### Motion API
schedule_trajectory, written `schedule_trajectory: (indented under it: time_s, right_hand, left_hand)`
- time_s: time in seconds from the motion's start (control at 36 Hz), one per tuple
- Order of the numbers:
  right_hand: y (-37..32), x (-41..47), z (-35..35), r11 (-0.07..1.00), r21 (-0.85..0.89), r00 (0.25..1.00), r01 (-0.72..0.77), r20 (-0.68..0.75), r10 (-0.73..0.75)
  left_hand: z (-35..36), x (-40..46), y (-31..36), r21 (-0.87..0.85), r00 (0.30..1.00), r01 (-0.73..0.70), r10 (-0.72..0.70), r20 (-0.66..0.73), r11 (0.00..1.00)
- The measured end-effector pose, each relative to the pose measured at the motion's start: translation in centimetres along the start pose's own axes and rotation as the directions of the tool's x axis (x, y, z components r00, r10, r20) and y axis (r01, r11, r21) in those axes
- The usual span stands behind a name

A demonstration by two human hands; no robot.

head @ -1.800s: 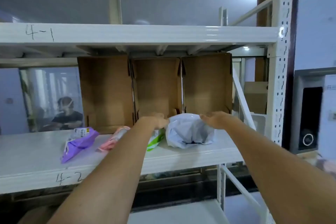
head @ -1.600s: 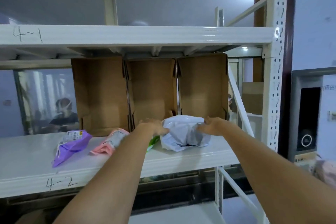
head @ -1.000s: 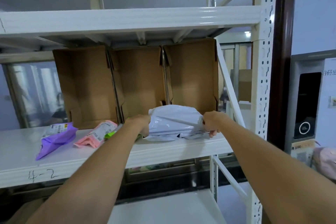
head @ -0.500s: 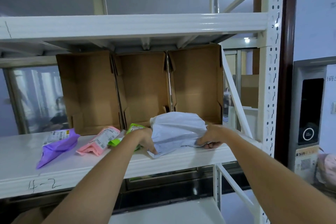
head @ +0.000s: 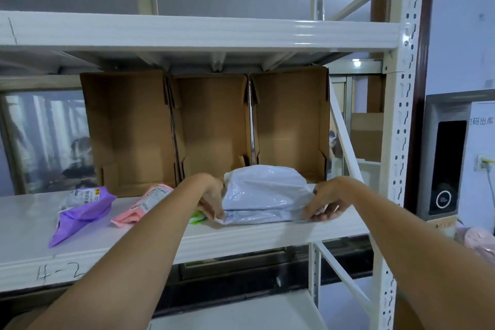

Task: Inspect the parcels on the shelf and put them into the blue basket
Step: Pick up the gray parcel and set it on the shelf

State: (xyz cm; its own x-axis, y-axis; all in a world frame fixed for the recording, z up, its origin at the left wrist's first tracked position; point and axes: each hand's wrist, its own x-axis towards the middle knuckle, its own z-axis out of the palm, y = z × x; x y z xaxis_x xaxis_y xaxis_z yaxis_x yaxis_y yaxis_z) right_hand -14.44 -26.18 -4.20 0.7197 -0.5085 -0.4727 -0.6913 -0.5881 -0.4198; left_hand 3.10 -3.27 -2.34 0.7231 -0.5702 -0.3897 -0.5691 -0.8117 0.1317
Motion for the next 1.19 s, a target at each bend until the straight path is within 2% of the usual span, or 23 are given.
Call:
schedule_trajectory:
  time_s: [0.06, 0.11, 0.14, 0.19, 0.28, 0.31, 0.36, 0.42, 0.5, 0.56, 0.67, 0.78, 0.86, 0.92, 1.0, 1.08, 1.19]
  right_hand:
    - [-0.5, -1.0, -1.4, 1.000, 0.018, 1.000, 0.005, -0.028, -0.005]
    - [-1.3, -2.0, -2.8, 0.997, 0.058, 0.993, 0.047, -0.113, -0.040]
    - [-1.9, -2.4, -3.5, 0.995, 0.060, 0.982, 0.077, -0.180, -0.065]
    - [-3.1, -2.4, -4.3, 0.990, 0.030, 0.931, 0.135, -0.345, -0.116]
    - [-5.2, -1.2, -3.7, 0.972, -0.027, 0.797, 0.232, -0.568, -0.206]
    - [-5.8, -0.7, -2.8, 0.962, -0.076, 0.759, 0.261, -0.600, -0.253]
    - [-6.8, 0.6, -1.1, 0.934, -0.216, 0.734, 0.285, -0.577, -0.357]
    - [-7.6, 2.0, 0.3, 0.907, -0.335, 0.767, 0.256, -0.501, -0.401]
    - [-8.1, 3.2, 1.4, 0.876, -0.404, 0.792, 0.264, -0.427, -0.436]
    - [-8.0, 3.9, 1.8, 0.856, -0.433, 0.781, 0.284, -0.413, -0.468]
    - [-7.6, 5.0, 2.2, 0.839, -0.499, 0.768, 0.217, -0.443, -0.463]
    - [-7.6, 5.1, 1.8, 0.839, -0.515, 0.826, 0.177, -0.385, -0.411]
    - [-7.7, 5.3, 1.6, 0.851, -0.501, 0.853, 0.156, -0.366, -0.372]
    - [-7.8, 5.3, 1.6, 0.860, -0.487, 0.861, 0.153, -0.362, -0.358]
    - [-7.8, 4.9, 1.6, 0.868, -0.471, 0.862, 0.154, -0.365, -0.351]
    - [-7.7, 4.4, 1.6, 0.874, -0.458, 0.858, 0.165, -0.371, -0.356]
    - [-7.3, 3.0, 1.1, 0.891, -0.402, 0.856, 0.209, -0.365, -0.366]
  left_hand:
    - [-2.0, -0.9, -0.3, 0.005, 0.990, 0.077, -0.077, 0.116, 0.997]
    - [-4.0, -1.6, -0.2, -0.043, 0.992, 0.067, -0.062, 0.111, 0.997]
    - [-5.0, -1.9, 0.1, -0.101, 0.998, 0.036, -0.030, 0.054, 0.994]
    - [-6.2, -2.3, 1.3, -0.221, 0.988, -0.091, 0.059, -0.144, 0.971]
    - [-5.9, -1.9, 3.9, -0.165, 0.860, -0.259, 0.150, -0.487, 0.952]
    - [-5.1, -1.0, 4.5, -0.144, 0.820, -0.288, 0.167, -0.547, 0.947]
    - [-2.9, 1.6, 5.5, -0.175, 0.796, -0.362, 0.205, -0.569, 0.916]
    - [-0.9, 4.7, 5.9, -0.224, 0.824, -0.375, 0.212, -0.525, 0.900]
    - [1.0, 7.1, 6.2, -0.303, 0.849, -0.388, 0.210, -0.484, 0.870]
    - [1.4, 7.7, 6.2, -0.258, 0.844, -0.389, 0.230, -0.485, 0.884]
    - [1.1, 6.6, 6.6, -0.028, 0.884, -0.291, 0.257, -0.390, 0.956]
    - [0.2, 6.4, 6.7, -0.087, 0.950, -0.202, 0.174, -0.258, 0.976]
    - [0.3, 7.2, 6.2, -0.186, 0.964, -0.100, 0.049, -0.262, 0.977]
    - [0.6, 6.9, 6.2, -0.233, 0.964, -0.085, 0.020, -0.266, 0.969]
    - [0.6, 6.3, 6.5, -0.328, 0.955, -0.169, 0.073, -0.287, 0.929]
    - [0.5, 5.7, 6.4, -0.261, 0.934, -0.282, 0.202, -0.296, 0.923]
    - [0.3, 5.4, 5.5, -0.349, 0.904, -0.362, 0.235, -0.357, 0.864]
